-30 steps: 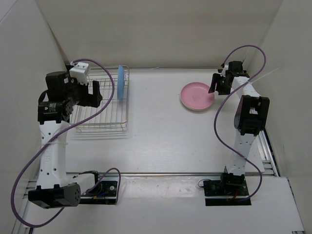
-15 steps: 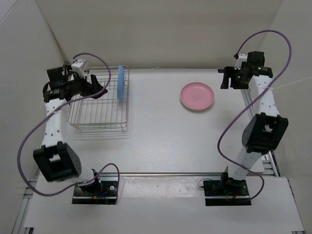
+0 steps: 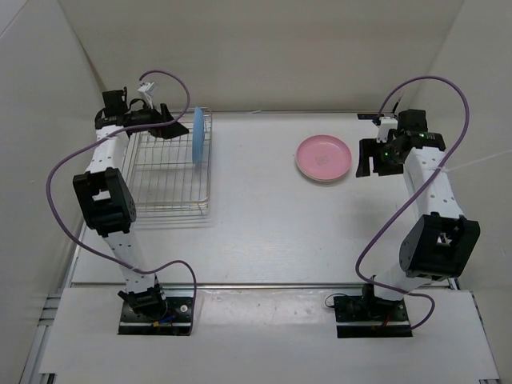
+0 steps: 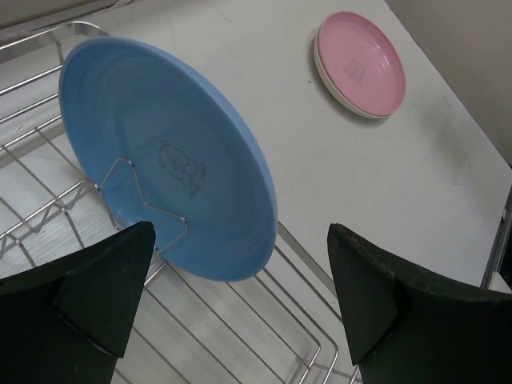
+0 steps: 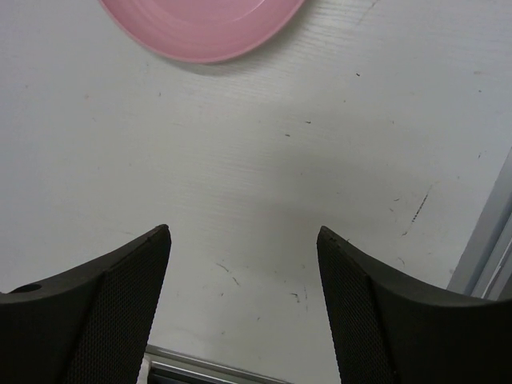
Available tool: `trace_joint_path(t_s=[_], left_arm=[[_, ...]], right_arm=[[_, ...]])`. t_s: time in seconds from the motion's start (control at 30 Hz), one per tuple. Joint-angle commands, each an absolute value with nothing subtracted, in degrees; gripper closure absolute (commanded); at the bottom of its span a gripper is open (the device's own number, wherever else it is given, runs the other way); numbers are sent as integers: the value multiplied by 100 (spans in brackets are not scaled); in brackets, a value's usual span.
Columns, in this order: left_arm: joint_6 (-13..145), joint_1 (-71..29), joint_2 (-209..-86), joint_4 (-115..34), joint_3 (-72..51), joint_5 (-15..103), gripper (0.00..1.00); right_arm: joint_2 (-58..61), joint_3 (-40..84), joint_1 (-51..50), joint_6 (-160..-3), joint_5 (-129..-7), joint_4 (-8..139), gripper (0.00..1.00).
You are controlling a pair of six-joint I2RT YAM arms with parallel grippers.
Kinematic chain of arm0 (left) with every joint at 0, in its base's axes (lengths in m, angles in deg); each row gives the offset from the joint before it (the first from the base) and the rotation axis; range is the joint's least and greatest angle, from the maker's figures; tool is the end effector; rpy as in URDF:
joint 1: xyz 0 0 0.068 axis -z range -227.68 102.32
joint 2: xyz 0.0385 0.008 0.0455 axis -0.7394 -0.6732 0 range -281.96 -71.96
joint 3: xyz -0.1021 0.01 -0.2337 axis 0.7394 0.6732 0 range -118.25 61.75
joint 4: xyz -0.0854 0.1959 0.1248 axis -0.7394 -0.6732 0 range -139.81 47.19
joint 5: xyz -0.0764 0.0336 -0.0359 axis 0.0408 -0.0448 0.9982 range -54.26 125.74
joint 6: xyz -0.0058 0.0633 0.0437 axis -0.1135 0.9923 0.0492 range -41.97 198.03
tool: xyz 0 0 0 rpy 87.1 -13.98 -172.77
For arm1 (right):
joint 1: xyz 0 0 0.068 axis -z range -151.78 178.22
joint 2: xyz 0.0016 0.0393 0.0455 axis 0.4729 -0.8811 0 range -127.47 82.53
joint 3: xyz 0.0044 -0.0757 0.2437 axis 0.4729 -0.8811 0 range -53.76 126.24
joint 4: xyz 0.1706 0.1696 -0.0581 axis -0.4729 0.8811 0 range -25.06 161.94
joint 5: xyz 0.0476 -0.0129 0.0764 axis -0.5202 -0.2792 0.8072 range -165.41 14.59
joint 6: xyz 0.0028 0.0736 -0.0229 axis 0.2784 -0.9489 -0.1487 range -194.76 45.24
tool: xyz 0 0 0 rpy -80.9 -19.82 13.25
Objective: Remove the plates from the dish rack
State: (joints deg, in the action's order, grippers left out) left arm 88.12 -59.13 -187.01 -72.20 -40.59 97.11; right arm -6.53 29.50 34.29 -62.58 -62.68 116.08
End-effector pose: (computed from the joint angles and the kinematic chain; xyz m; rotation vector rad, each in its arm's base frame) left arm 0.4425 0.0308 0.2734 0.4937 1.9668 -0.9804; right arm 0.3260 -0.0202 0.2800 -0.2189 2.5258 0.1595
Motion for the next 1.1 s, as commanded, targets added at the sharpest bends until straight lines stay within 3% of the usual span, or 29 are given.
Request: trace_joint_path(t_s=[0.0,0.57,0.63,0.67,0.7,0.93,1.07], left_arm=[[8585,-5674,-18718,-6962,-4432,10096,0],[8234,-5322,-19211,-6768,-4714,9700,22],[8234,-5322,-19281,-6768,-4766,9700,31],[8234,-5322,-19281,-6768,-4767,9648,31],[8182,-5322,-19333,-6768,-4767,9648,40],[8181,-5269,-19387,-6830,-4828,9647,76],[8181,-5269,-19282,-6900,-4881,9595,89]], right_arm=[[-317,2920,3402,-6351,-6275,11566,22],[-202,2753,3349,-6413,-6003,11460,22],[-150,2753,3349,-6465,-5942,11460,22],[-150,2753,3349,-6466,-5941,11460,22],[-150,2753,3349,-6466,-5889,11460,22],[-97,2753,3349,-6466,-5889,11460,22],[-97,2701,3349,-6466,-5889,11407,22]])
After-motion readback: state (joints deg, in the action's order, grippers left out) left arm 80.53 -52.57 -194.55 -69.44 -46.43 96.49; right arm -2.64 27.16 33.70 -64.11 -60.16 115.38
